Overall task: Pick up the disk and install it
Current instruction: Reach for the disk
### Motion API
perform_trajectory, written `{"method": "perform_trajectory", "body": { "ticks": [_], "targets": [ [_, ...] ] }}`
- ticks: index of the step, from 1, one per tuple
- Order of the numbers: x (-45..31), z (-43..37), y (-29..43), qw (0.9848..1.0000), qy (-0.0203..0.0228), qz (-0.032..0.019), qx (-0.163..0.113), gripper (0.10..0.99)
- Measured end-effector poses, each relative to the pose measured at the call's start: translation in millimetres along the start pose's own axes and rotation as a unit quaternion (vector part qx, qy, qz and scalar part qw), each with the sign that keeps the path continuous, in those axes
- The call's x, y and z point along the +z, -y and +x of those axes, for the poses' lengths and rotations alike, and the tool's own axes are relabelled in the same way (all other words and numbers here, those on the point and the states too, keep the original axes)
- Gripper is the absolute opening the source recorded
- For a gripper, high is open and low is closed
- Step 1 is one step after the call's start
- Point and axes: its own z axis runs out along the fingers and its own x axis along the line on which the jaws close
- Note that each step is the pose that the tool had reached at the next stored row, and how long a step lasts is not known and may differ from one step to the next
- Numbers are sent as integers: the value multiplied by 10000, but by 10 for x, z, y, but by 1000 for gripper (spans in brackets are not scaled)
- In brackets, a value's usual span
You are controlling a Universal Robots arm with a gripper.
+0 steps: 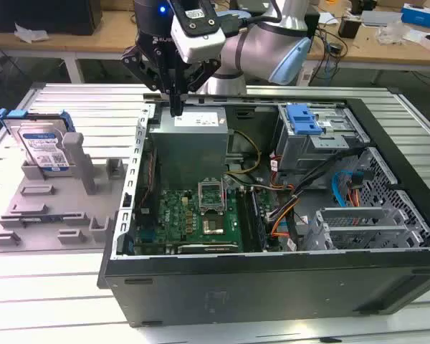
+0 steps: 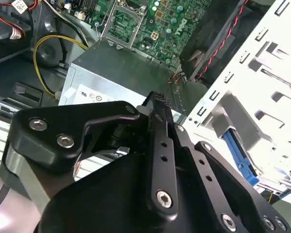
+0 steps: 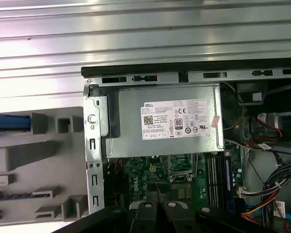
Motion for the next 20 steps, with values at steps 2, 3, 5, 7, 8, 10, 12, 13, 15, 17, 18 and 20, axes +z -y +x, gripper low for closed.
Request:
{"method": "perform_trajectory", "body": {
  "ticks": [2,3,5,7,8,10,12,13,15,17,18,20],
  "targets": [
    [0,0,0,10000,0,0,0,106],
    [0,0,0,10000,0,0,0,106],
    [0,0,0,10000,0,0,0,106],
    [0,0,0,10000,0,0,0,106],
    [0,0,0,10000,0,0,0,106],
    [0,1,0,10000,0,0,0,106],
    [2,13,1,10000,-4,0,1,106],
    [3,22,1,10000,-5,0,1,106],
    [5,127,-1,10000,-9,1,1,106],
    [9,302,-21,10000,-10,0,0,106],
    [13,420,-50,10000,-12,1,0,106],
    [19,561,-89,10000,-14,1,0,106]
  ]
}}
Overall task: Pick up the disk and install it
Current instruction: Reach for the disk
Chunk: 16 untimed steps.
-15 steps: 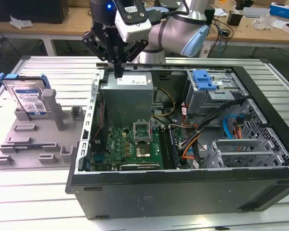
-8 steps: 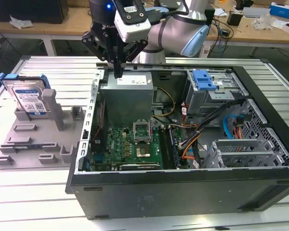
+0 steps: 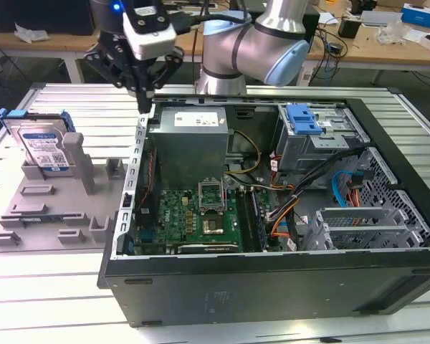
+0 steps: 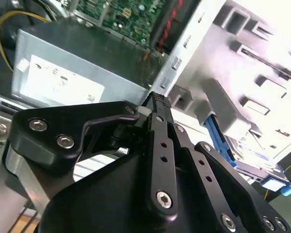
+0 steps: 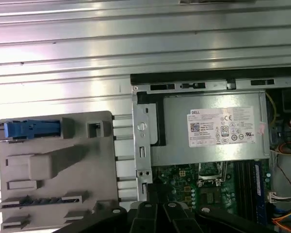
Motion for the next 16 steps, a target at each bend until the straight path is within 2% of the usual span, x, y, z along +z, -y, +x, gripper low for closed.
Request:
{"method": "perform_trajectory", "body": {
  "ticks": [2,6,9,16],
  "targets": [
    [6,120,-33,10000,-1,1,0,106],
    [16,279,-71,10000,-1,0,0,106],
    [31,491,-136,10000,-1,0,1,106],
    [53,770,-244,10000,-2,0,1,106]
  ]
}}
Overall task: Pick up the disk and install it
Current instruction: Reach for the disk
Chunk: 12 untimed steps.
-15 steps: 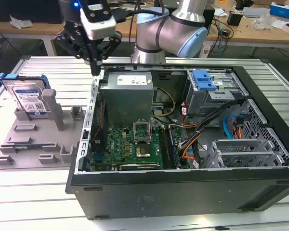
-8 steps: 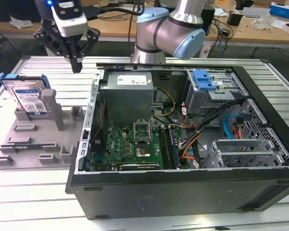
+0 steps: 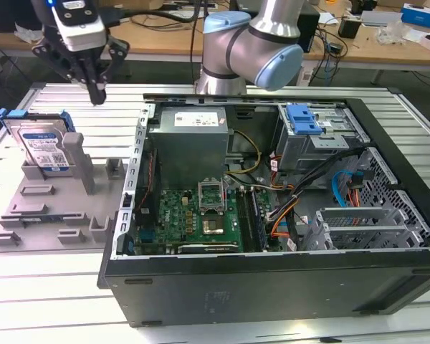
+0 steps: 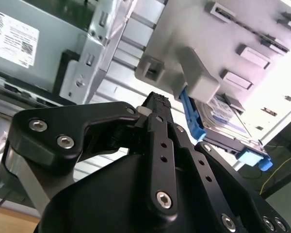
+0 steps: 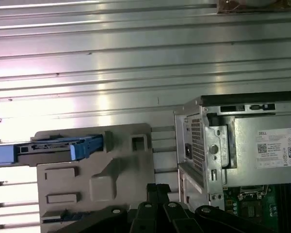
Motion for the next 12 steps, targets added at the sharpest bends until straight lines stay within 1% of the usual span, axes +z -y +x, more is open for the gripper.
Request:
{"method": "perform_trajectory", "body": {
  "ticks": [3,4,5,8,11,12],
  "targets": [
    [10,111,-49,10000,0,0,-1,106],
    [17,199,-85,10000,0,0,-2,106],
    [23,264,-111,10000,0,0,0,106],
    [34,397,-165,10000,0,0,0,106],
    [43,510,-210,10000,-1,0,-2,106],
    [47,565,-233,10000,-1,0,0,106]
  ]
}}
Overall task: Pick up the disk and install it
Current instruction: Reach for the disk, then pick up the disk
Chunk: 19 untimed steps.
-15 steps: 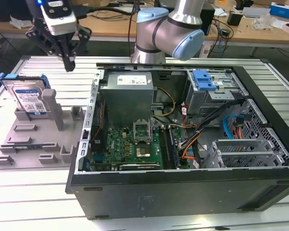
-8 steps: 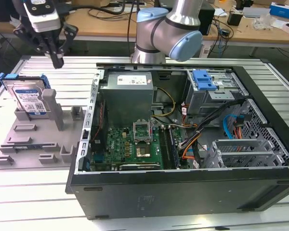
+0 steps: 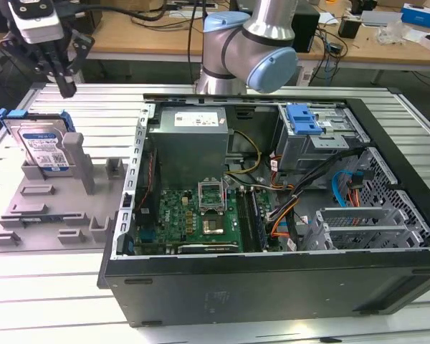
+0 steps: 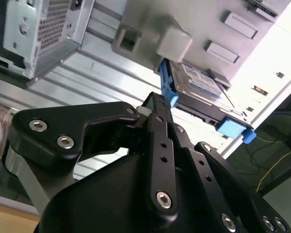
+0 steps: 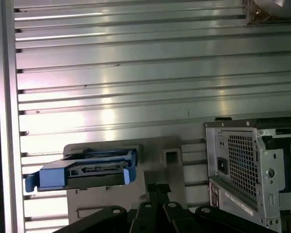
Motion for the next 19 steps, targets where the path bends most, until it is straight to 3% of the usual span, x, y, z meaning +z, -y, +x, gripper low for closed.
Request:
{"method": "perform_trajectory", "body": {
  "ticks": [4,5,19],
  "targets": [
    [13,227,-81,10000,-4,0,-1,106],
    [14,250,-85,10000,-5,0,-1,106],
    [13,272,-83,10000,-6,1,-1,106]
  ]
}}
